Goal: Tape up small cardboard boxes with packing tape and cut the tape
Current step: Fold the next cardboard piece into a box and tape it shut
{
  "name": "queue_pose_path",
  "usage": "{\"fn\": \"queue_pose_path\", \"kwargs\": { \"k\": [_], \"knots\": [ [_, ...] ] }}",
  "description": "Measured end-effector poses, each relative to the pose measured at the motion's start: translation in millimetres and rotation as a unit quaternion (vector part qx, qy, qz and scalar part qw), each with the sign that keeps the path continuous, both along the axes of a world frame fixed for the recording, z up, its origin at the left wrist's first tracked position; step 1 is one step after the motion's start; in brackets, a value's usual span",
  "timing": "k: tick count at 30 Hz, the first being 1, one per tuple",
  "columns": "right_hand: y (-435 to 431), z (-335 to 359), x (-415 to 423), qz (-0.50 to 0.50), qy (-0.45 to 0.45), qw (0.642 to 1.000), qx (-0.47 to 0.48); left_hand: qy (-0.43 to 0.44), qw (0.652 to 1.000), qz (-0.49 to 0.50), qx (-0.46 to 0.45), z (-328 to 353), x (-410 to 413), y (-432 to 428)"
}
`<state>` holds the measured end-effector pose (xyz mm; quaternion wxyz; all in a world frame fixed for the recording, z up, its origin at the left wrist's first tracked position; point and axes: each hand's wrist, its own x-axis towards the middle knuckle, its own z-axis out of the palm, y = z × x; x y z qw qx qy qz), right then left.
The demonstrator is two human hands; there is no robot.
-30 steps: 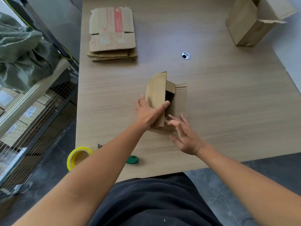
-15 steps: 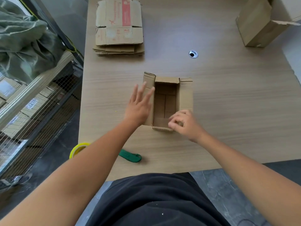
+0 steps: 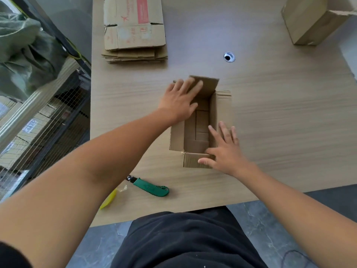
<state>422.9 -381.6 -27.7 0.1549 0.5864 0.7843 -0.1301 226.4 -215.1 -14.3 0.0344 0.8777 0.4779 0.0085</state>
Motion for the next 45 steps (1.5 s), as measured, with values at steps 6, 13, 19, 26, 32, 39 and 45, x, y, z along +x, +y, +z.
{"fn": "queue_pose_path", "kwargs": {
  "k": [6, 13, 19, 26, 32, 39, 45],
  "knots": [
    [0, 5, -3, 0.003, -0.014, 1.000, 0.013, 0.046, 0.978, 0.089, -0.182, -7, 7, 45],
    [21, 4, 32, -0.032, 0.019, 0.999, 0.030, -0.350, 0.856, 0.339, -0.170, 3, 32, -20],
    [67, 18, 156, -0.091, 0.124, 0.986, 0.068, -0.471, 0.714, 0.360, -0.372, -2, 145, -87],
    [102, 40, 377, -0.257, 0.142, 0.946, 0.134, -0.430, 0.726, 0.350, -0.407, 11, 364, -27],
    [135, 57, 509, -0.301, 0.167, 0.928, 0.143, -0.443, 0.699, 0.352, -0.437, 16, 509, 29],
    [167, 88, 557, -0.278, 0.143, 0.940, 0.139, -0.436, 0.693, 0.354, -0.452, 24, 564, 48],
    [223, 105, 482, -0.155, 0.123, 0.965, 0.171, -0.406, 0.750, 0.369, -0.370, 41, 457, 70]
  ]
}}
